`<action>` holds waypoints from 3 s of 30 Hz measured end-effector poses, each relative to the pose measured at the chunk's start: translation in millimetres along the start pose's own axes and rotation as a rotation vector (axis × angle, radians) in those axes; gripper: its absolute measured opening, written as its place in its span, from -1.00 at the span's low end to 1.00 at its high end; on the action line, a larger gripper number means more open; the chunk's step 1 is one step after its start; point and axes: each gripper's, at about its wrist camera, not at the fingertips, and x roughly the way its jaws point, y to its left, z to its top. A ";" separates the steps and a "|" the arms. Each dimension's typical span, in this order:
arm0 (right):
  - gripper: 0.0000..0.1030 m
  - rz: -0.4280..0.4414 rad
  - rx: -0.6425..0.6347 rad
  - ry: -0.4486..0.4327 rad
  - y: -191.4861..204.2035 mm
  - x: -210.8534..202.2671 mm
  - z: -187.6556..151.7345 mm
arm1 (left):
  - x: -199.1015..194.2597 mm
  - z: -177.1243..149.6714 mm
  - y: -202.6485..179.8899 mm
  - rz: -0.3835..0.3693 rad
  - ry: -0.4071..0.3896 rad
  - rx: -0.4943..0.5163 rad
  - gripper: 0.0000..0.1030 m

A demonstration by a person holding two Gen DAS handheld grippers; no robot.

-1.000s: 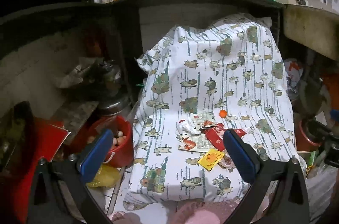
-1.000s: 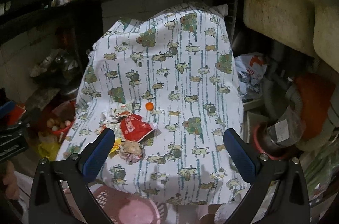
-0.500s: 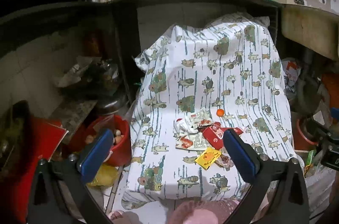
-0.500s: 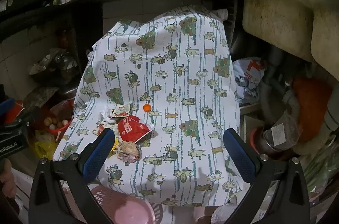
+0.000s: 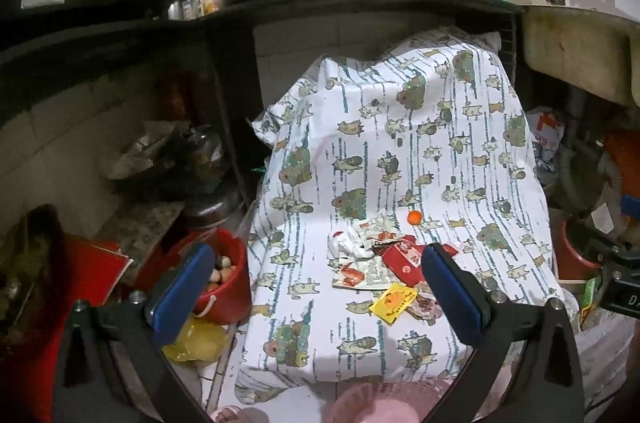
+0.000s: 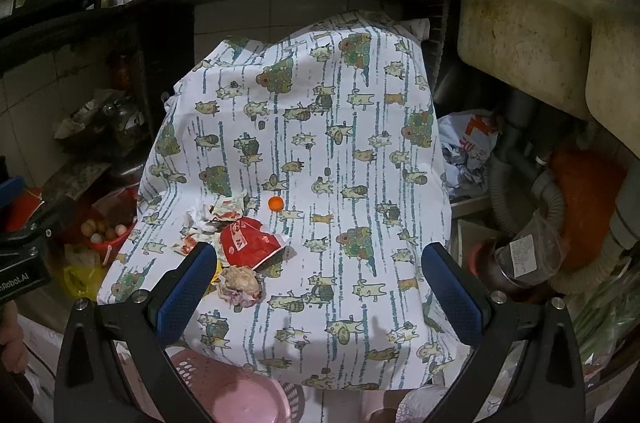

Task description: Collect trash

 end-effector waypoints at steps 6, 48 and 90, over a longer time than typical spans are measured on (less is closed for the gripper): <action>1.00 0.004 0.004 0.009 -2.3 1.7 0.9 | -4.7 1.9 0.2 -0.009 -0.022 0.010 1.00; 1.00 0.088 -0.062 0.035 11.4 -0.5 1.1 | 30.0 -3.1 31.1 0.009 0.089 -0.135 1.00; -0.10 0.300 0.258 0.841 12.7 240.1 -37.9 | 274.1 -60.7 -40.4 -0.234 1.052 -0.331 0.72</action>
